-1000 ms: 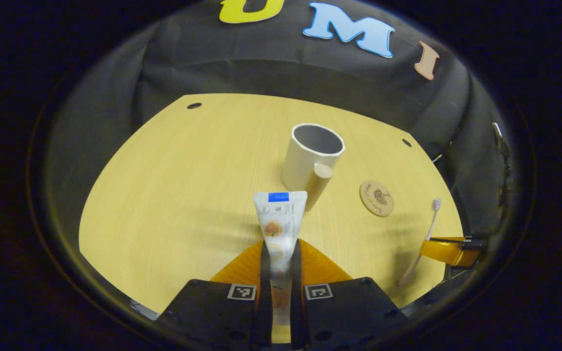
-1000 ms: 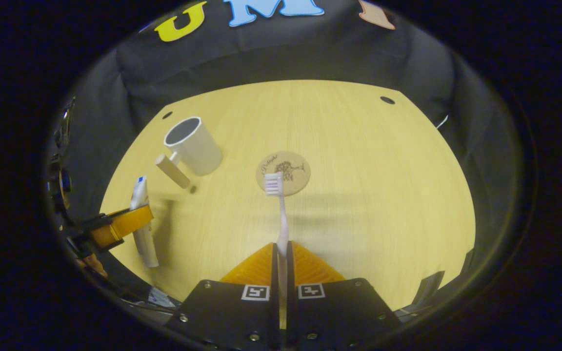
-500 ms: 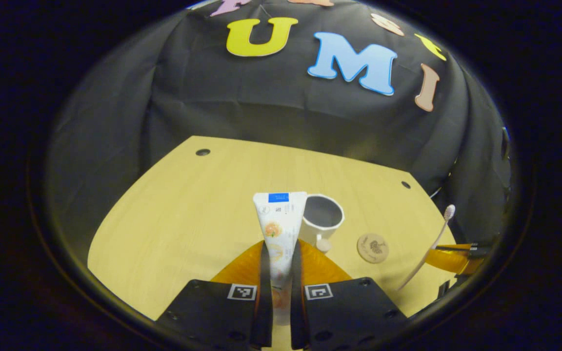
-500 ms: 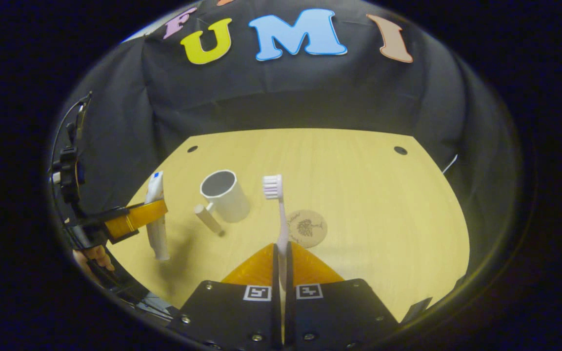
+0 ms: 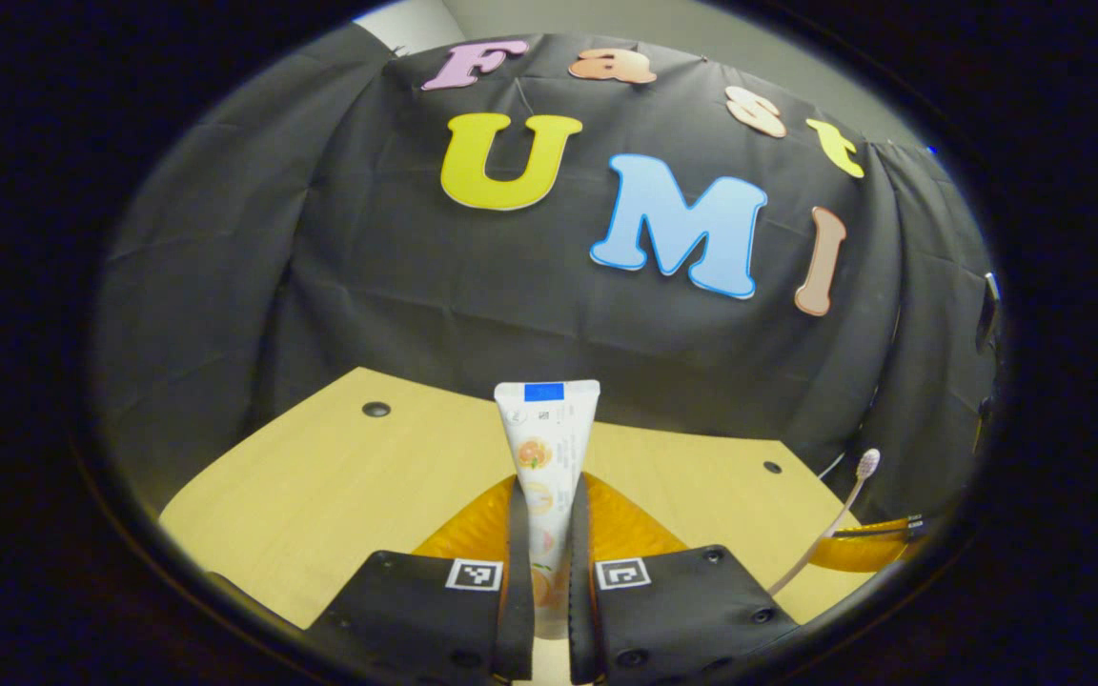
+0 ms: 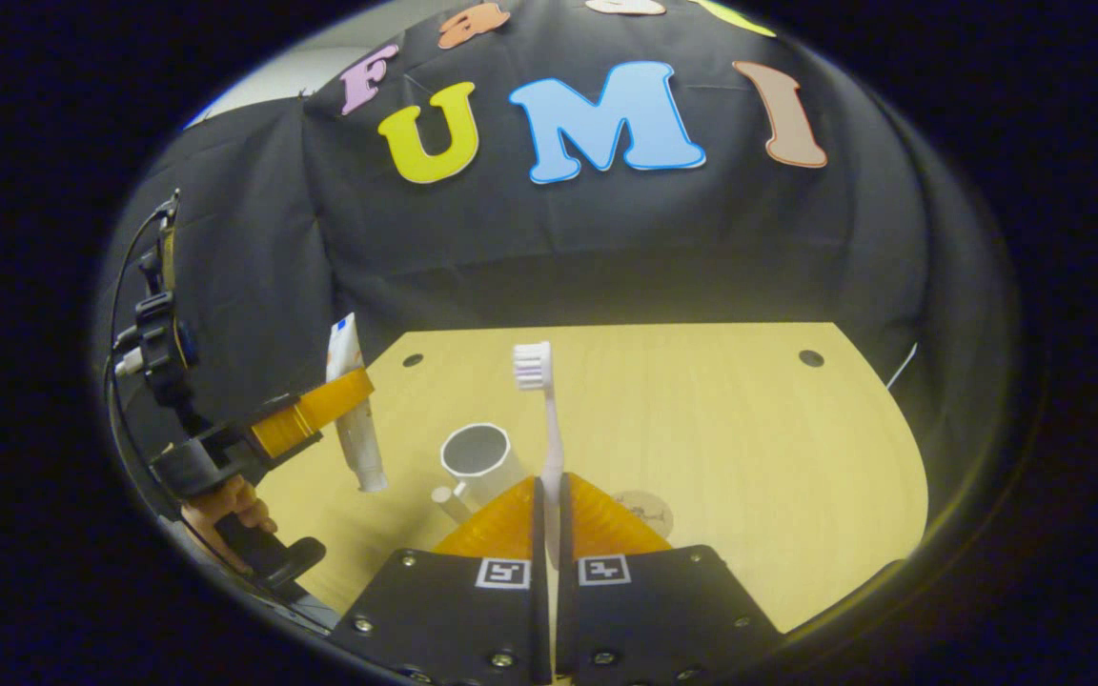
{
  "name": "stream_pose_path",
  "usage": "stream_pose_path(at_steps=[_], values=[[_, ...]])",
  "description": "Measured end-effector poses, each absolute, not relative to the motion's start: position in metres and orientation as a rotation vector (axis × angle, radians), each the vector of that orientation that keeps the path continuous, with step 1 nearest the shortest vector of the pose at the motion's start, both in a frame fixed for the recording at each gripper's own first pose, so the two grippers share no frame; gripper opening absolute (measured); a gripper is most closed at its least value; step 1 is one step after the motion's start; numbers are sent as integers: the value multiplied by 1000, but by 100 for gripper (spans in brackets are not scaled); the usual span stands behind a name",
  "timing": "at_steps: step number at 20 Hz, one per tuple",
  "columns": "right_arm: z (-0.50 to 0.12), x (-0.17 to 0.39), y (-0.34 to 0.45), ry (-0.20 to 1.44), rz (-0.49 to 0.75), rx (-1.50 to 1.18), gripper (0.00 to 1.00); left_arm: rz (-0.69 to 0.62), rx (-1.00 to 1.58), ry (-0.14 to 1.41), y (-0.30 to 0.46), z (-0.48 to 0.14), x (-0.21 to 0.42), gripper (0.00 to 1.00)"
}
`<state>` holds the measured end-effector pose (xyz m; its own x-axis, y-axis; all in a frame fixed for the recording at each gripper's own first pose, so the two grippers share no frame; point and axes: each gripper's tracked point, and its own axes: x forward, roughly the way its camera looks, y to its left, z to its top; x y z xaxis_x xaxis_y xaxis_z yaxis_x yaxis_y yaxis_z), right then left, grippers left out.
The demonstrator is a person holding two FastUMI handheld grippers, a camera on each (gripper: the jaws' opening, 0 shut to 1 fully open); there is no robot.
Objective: Put the toothbrush and toothpaste on the desktop into the cup, then pick up the cup and place it on the coaster on the desktop.
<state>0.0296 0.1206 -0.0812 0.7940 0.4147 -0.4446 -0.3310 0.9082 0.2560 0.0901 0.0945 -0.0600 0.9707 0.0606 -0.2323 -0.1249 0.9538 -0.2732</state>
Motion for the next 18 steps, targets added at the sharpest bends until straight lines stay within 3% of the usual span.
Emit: stream_pose_path(at_steps=[9, 18], values=[[-50, 47, 134, 436, 398, 212, 4, -12, -344, 91, 76, -48, 155, 20], [-50, 59, 138, 452, 380, 234, 4, -96, -286, 177, 44, -101, 180, 22]])
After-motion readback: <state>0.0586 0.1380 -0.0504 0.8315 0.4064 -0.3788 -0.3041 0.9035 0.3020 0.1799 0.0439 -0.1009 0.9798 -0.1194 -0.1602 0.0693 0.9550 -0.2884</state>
